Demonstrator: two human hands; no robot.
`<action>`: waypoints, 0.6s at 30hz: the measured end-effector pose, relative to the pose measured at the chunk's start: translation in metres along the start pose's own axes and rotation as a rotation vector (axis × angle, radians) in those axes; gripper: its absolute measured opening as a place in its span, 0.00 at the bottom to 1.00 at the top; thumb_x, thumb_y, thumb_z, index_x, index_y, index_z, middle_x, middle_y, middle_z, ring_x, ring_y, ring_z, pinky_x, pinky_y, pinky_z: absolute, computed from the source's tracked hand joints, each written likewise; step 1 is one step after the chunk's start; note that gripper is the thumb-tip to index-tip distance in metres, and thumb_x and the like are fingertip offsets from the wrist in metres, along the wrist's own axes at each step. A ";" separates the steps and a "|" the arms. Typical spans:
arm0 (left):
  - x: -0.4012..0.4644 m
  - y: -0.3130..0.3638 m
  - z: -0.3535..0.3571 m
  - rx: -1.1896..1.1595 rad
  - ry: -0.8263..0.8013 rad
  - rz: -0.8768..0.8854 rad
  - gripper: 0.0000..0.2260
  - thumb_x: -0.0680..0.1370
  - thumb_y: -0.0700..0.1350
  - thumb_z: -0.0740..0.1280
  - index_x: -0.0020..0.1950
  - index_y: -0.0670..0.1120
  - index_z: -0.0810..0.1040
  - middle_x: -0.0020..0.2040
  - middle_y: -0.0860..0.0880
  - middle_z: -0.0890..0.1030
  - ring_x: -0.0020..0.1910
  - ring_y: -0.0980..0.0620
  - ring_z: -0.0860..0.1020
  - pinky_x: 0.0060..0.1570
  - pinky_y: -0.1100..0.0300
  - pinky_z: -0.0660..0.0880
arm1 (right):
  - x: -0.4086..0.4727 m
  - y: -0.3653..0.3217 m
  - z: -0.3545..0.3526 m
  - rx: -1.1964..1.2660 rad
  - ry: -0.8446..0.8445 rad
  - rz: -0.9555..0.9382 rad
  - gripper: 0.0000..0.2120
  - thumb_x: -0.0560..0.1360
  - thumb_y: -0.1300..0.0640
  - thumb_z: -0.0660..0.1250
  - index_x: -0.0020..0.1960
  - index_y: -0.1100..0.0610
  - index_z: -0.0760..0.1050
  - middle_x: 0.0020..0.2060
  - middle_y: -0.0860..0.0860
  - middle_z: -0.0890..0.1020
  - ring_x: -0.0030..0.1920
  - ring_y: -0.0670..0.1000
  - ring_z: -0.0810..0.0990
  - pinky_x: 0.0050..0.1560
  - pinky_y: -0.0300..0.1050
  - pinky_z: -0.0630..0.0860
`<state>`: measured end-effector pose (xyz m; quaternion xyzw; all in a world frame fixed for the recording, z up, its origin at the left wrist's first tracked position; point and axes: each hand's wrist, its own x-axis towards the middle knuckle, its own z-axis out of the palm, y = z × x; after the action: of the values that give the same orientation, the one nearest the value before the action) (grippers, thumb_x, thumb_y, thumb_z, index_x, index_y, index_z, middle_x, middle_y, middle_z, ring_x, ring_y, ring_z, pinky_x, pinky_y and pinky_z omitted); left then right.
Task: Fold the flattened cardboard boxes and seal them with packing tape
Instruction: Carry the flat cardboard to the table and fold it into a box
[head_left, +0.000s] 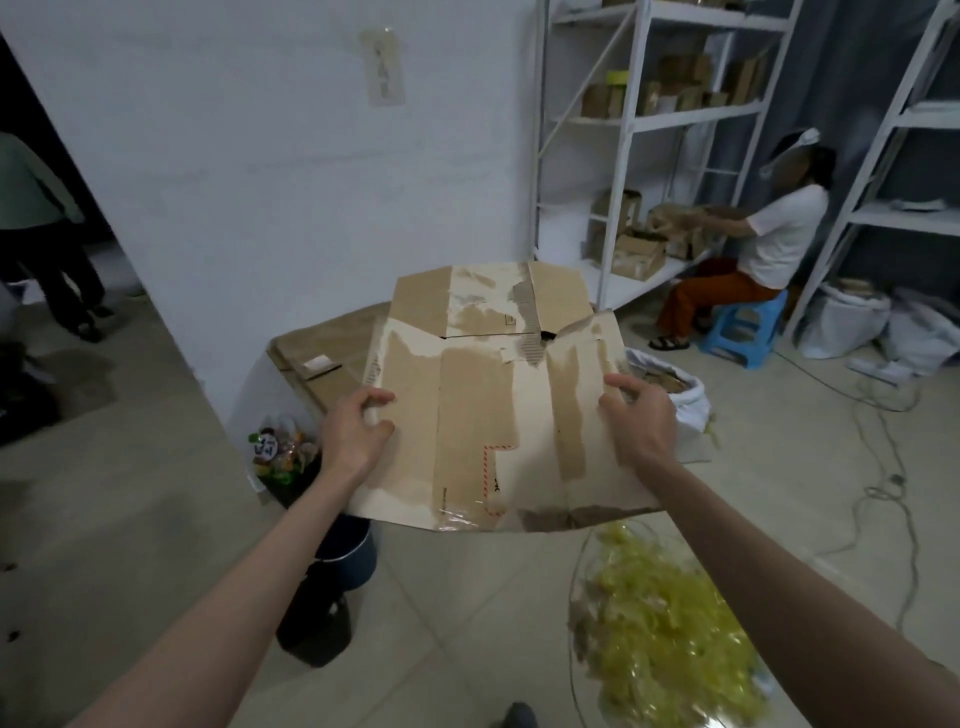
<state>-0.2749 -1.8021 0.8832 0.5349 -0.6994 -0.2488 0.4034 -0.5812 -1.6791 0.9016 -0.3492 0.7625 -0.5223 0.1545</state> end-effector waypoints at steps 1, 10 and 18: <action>0.021 -0.002 0.013 -0.010 -0.012 -0.003 0.15 0.72 0.33 0.71 0.55 0.48 0.81 0.56 0.55 0.77 0.56 0.55 0.75 0.59 0.58 0.72 | 0.021 0.003 0.009 -0.006 -0.001 -0.006 0.17 0.78 0.60 0.68 0.66 0.56 0.78 0.64 0.56 0.79 0.61 0.56 0.78 0.65 0.56 0.75; 0.200 0.003 0.112 -0.023 -0.065 -0.045 0.15 0.74 0.35 0.70 0.58 0.48 0.79 0.62 0.50 0.78 0.62 0.50 0.75 0.60 0.56 0.72 | 0.214 0.013 0.072 -0.126 0.010 -0.061 0.21 0.75 0.64 0.69 0.67 0.55 0.77 0.62 0.56 0.81 0.56 0.54 0.80 0.59 0.49 0.76; 0.328 0.008 0.179 -0.033 -0.055 -0.086 0.19 0.75 0.37 0.71 0.65 0.48 0.77 0.66 0.49 0.77 0.62 0.49 0.76 0.53 0.60 0.70 | 0.347 0.008 0.112 -0.169 0.080 -0.060 0.22 0.75 0.64 0.70 0.67 0.52 0.78 0.61 0.58 0.81 0.41 0.47 0.78 0.43 0.38 0.73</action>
<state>-0.4617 -2.1261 0.8882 0.5507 -0.6825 -0.2918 0.3818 -0.7629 -1.9954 0.8941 -0.3626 0.7986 -0.4740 0.0780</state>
